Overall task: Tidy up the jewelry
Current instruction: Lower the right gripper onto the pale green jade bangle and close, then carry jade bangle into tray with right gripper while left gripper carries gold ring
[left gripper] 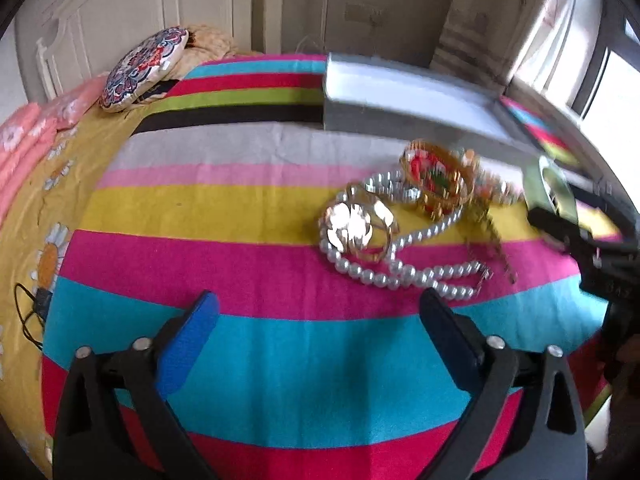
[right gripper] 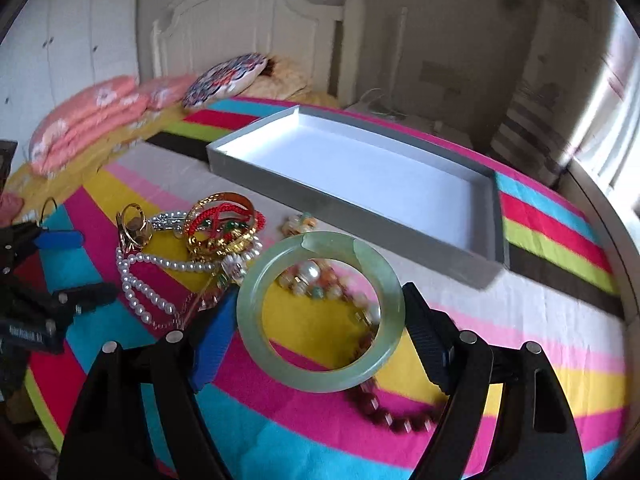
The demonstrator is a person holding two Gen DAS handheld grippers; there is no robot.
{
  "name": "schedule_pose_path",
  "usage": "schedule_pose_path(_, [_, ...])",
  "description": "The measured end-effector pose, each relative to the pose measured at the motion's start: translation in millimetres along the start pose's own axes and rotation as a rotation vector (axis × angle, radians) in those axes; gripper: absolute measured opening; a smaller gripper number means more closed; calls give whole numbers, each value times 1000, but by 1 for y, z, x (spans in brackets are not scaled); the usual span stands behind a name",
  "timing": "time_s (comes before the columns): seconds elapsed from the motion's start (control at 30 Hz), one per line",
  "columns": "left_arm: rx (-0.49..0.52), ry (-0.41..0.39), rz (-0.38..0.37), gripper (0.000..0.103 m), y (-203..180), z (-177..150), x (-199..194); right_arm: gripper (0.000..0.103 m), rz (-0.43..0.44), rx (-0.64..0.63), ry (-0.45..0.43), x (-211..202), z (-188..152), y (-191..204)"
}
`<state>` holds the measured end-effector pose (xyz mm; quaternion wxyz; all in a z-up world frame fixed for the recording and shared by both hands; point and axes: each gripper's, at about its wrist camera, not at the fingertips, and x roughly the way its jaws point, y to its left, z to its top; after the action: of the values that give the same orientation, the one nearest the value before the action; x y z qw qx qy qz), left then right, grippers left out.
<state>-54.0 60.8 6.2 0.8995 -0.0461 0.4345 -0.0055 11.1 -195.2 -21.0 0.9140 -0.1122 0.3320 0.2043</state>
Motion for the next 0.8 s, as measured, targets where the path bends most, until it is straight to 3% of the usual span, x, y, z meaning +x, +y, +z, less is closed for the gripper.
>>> schedule_pose_path(0.1, [32, -61, 33, 83, -6, 7, -9, 77, 17, 51, -13, -11, -9, -10])
schedule_pose_path(0.27, [197, -111, 72, 75, -36, 20, -11, 77, 27, 75, -19, -17, -14, -15])
schedule_pose_path(0.33, [243, -84, 65, 66, -42, 24, -2, 77, 27, 72, -18, -18, -14, -14])
schedule_pose_path(0.43, [267, -29, 52, 42, -39, 26, 11, 77, 34, 81, -22, -19, -14, -15])
schedule_pose_path(0.8, [268, -135, -25, 41, -47, 26, -19, 77, 44, 109, -48, -24, -15, -21])
